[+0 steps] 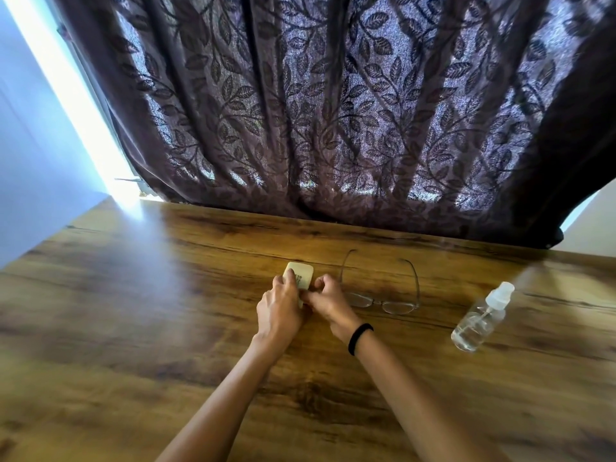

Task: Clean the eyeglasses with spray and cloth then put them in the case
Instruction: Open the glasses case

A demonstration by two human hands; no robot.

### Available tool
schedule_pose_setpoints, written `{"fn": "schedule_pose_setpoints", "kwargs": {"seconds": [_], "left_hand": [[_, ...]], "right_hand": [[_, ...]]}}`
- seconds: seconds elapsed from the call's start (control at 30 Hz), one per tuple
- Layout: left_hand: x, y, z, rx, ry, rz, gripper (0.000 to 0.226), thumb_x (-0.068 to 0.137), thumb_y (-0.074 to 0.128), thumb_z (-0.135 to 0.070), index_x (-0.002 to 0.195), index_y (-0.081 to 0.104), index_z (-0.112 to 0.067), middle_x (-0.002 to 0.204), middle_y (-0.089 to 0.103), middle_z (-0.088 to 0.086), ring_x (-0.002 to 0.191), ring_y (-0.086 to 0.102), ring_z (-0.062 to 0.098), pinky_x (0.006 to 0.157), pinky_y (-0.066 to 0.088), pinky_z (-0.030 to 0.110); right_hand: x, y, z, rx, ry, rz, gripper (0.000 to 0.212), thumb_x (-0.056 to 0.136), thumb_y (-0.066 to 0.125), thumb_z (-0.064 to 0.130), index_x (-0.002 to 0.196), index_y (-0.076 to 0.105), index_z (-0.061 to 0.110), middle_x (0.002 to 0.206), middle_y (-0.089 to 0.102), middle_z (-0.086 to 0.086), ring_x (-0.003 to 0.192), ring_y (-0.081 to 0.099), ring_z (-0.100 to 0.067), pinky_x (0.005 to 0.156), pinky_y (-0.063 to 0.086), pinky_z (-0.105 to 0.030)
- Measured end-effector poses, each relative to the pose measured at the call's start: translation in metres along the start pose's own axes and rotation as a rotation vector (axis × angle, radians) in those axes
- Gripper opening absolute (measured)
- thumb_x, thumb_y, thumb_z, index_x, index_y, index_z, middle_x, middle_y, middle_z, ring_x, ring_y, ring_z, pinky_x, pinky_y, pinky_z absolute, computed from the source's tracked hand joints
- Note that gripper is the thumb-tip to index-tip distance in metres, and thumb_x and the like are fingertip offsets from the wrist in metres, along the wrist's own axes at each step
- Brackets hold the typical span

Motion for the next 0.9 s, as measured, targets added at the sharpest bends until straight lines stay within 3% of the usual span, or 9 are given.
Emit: {"fn": "schedule_pose_setpoints", "kwargs": {"seconds": [0.13,0.3,0.37,0.47,0.6,0.7,0.83,0.9], "left_hand": [[0.0,0.0,-0.003,0.017,-0.001,0.007,0.079,0.085,0.062,-0.032,0.144,0.014,-0.009,0.128,0.045,0.012,0.105,0.058,0.031,0.074,0.048,0.035],[0.004,-0.003,0.006,-0.068,-0.064,0.01,0.085,0.079,0.068,-0.036,0.144,0.017,-0.015,0.121,0.048,0.011,0.102,0.058,0.033,0.068,0.042,0.034],[0.005,-0.003,0.009,-0.112,-0.069,0.016,0.084,0.077,0.07,-0.036,0.142,0.02,-0.016,0.121,0.05,0.011,0.103,0.057,0.033,0.069,0.041,0.034],[0.007,0.0,0.01,-0.155,-0.057,0.028,0.083,0.075,0.071,-0.035,0.142,0.024,-0.016,0.124,0.052,0.012,0.108,0.054,0.032,0.078,0.044,0.036],[0.01,0.0,0.013,-0.235,-0.062,0.052,0.091,0.073,0.074,-0.035,0.146,0.023,-0.017,0.13,0.052,0.011,0.117,0.05,0.029,0.089,0.042,0.036],[0.013,-0.003,0.018,-0.408,-0.096,0.095,0.092,0.069,0.078,-0.032,0.145,0.027,-0.022,0.129,0.055,0.007,0.114,0.053,0.025,0.091,0.047,0.036],[0.015,-0.009,0.022,-0.72,-0.161,0.187,0.092,0.067,0.08,-0.014,0.143,0.03,-0.019,0.131,0.053,0.006,0.111,0.056,0.025,0.093,0.049,0.041],[0.013,-0.014,0.025,-0.931,-0.212,0.228,0.085,0.069,0.076,-0.002,0.141,0.033,-0.013,0.128,0.054,0.01,0.105,0.059,0.026,0.084,0.053,0.04]], "right_hand": [[-0.001,0.0,0.005,0.029,-0.007,0.003,0.03,0.08,0.065,0.009,0.082,0.036,0.016,0.076,0.048,0.001,0.065,0.046,-0.01,0.059,0.04,-0.023],[-0.002,-0.005,0.017,-0.127,-0.145,-0.036,0.03,0.08,0.065,0.006,0.089,0.038,0.014,0.093,0.058,-0.013,0.089,0.06,-0.026,0.083,0.053,-0.044],[-0.002,-0.007,0.014,-0.11,-0.154,-0.017,0.027,0.083,0.061,0.004,0.09,0.037,0.014,0.103,0.06,-0.02,0.098,0.061,-0.031,0.085,0.052,-0.048],[-0.003,-0.007,0.006,-0.088,-0.16,-0.018,0.022,0.088,0.054,0.002,0.091,0.036,0.013,0.113,0.058,-0.024,0.102,0.06,-0.034,0.08,0.052,-0.042],[-0.003,-0.009,0.0,-0.06,-0.184,-0.031,0.022,0.089,0.055,0.004,0.09,0.035,0.014,0.108,0.063,-0.021,0.091,0.064,-0.025,0.067,0.054,-0.03],[-0.003,-0.01,-0.002,-0.072,-0.222,-0.04,0.03,0.083,0.064,0.005,0.087,0.036,0.015,0.103,0.066,-0.016,0.085,0.064,-0.011,0.065,0.053,-0.024],[-0.004,-0.011,-0.004,-0.038,-0.233,-0.046,0.037,0.076,0.073,0.006,0.085,0.038,0.016,0.098,0.069,-0.015,0.088,0.066,-0.012,0.082,0.055,-0.037],[-0.005,-0.011,-0.006,-0.036,-0.249,-0.045,0.039,0.074,0.073,0.002,0.085,0.038,0.014,0.096,0.07,-0.015,0.09,0.066,-0.013,0.085,0.054,-0.039]]}}
Point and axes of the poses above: each hand's wrist, its own x-axis towards the middle knuckle, its own y-axis out of the palm, z = x × y, the point moved 2 cm from there along x, towards the middle knuckle
